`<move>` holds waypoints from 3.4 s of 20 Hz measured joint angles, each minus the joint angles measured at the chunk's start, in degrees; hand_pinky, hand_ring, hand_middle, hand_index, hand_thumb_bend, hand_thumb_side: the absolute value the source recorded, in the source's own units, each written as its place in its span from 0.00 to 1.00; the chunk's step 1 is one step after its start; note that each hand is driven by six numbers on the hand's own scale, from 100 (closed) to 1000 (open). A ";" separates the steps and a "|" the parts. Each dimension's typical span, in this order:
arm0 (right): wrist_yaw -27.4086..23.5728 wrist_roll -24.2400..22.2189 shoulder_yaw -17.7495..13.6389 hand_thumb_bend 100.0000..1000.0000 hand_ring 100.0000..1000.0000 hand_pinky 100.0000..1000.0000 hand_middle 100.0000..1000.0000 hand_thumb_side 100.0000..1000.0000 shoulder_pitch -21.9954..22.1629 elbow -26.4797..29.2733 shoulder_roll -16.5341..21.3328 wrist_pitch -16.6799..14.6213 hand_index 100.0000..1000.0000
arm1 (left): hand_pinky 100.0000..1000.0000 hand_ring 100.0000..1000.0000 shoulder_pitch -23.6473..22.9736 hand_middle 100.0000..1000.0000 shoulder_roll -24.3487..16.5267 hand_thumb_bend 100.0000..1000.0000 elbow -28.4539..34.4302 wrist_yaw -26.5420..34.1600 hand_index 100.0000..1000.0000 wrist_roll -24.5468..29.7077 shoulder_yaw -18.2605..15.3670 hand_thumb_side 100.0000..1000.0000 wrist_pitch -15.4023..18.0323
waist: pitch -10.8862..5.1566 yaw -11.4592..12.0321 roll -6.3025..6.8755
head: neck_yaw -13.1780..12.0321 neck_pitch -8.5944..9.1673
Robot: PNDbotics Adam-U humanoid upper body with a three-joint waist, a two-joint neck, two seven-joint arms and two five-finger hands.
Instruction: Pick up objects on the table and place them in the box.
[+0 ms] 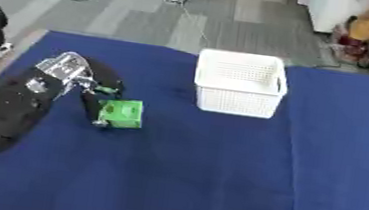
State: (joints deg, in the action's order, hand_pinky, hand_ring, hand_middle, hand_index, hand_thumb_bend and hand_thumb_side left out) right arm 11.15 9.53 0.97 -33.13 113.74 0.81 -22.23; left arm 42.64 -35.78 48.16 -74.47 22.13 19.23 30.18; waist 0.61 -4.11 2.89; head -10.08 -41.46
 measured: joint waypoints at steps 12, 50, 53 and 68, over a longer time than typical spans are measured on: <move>0.00 0.06 -0.01 0.00 0.20 0.09 0.18 1.00 0.00 0.00 0.00 -0.02 0.44 | 0.00 0.00 1.64 0.00 -2.10 0.00 9.98 2.16 0.18 -12.64 -1.82 0.68 -7.65 | -0.02 0.14 0.06 | 0.04 0.06; -0.01 1.06 0.69 0.00 0.20 0.09 0.18 1.00 -0.50 0.01 -3.08 -0.49 0.45 | 1.00 1.00 15.69 1.00 14.73 0.25 -7.70 -20.31 0.98 -23.83 -5.59 1.00 -5.77 | 1.03 -3.51 0.63 | -0.55 3.59; -0.01 1.06 0.69 0.00 0.20 0.09 0.18 1.00 -0.50 0.01 -3.08 -0.48 0.45 | 1.00 1.00 15.61 1.00 14.68 0.21 -6.89 -19.16 0.95 -24.58 -5.82 1.00 -5.60 | 1.03 -3.47 0.69 | -0.53 3.59; 6.00 -9.42 0.36 0.21 0.19 0.09 0.18 1.00 -0.49 0.01 -0.48 0.89 0.39 | 0.42 0.63 -5.21 0.73 5.62 0.13 42.43 38.40 0.83 -35.51 -9.51 1.00 -23.18 | 0.45 0.51 0.25 | 8.05 12.72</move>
State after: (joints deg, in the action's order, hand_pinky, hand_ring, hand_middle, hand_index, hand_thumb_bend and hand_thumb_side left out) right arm 17.16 0.11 1.33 -33.62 113.75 0.33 -21.34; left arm 37.43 -30.16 90.59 -36.07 -13.38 9.72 7.00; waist 1.06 -3.60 3.14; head -2.03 -28.74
